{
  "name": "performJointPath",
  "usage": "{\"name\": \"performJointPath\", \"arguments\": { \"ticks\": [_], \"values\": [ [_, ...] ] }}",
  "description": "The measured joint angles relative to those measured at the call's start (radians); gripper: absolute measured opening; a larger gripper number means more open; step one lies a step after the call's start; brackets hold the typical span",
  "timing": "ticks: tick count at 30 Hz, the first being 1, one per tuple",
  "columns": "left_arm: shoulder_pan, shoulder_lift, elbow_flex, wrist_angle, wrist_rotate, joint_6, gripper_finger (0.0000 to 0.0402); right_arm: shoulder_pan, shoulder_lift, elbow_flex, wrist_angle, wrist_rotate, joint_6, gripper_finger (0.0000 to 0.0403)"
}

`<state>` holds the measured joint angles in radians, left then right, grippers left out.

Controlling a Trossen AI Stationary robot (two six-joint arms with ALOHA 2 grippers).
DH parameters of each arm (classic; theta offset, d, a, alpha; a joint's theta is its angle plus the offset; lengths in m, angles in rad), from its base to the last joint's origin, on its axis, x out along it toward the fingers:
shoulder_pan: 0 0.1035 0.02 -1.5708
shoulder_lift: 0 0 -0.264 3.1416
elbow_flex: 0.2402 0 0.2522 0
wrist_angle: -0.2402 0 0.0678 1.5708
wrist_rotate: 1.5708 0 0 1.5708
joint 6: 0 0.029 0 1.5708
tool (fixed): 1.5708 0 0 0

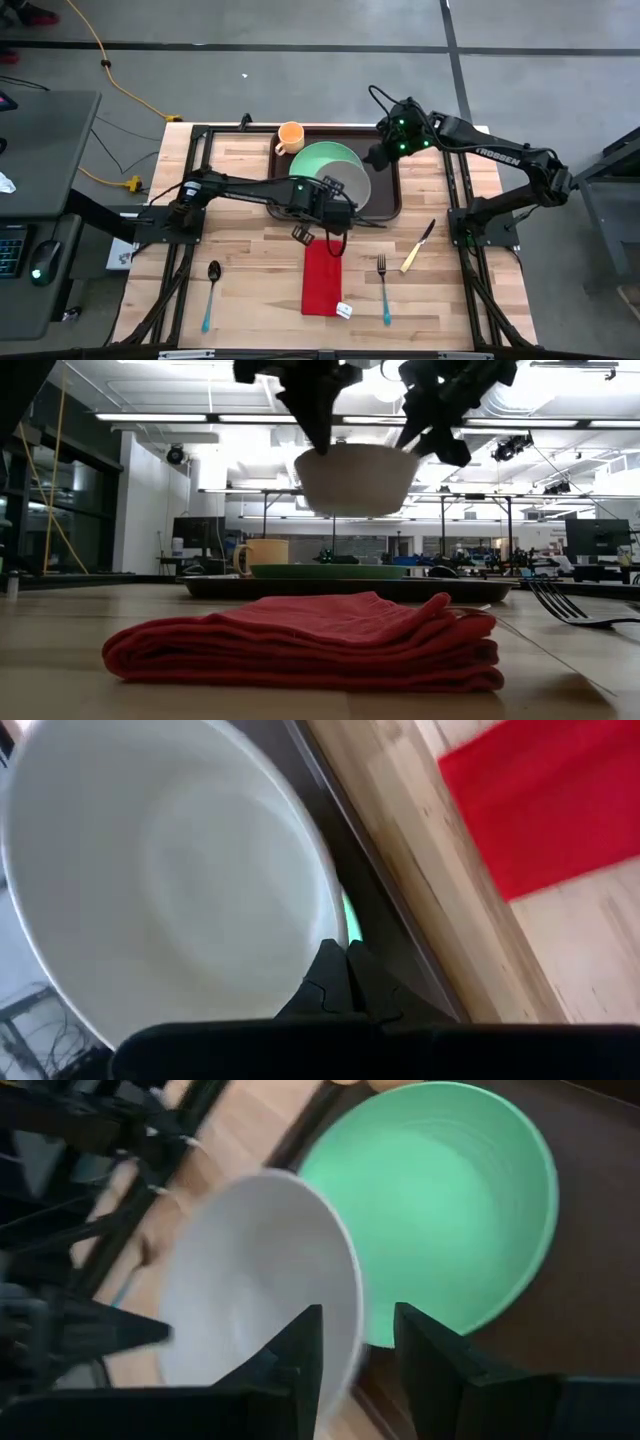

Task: Set up tray
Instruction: Put the gray bowl on top of the green plate to the bottom of the yellow mug

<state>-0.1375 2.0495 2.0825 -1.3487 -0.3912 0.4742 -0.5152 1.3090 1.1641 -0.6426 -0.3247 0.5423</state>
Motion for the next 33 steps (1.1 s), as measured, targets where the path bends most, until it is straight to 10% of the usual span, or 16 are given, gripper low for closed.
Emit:
{"name": "performJointPath", "arguments": {
  "ticks": [33],
  "values": [
    [0.021, -0.003, 0.008, 0.067, -0.025, 0.071, 0.0005, 0.013, 0.126, 0.0, -0.049, 0.038, -0.053, 0.0103]
  ]
}}
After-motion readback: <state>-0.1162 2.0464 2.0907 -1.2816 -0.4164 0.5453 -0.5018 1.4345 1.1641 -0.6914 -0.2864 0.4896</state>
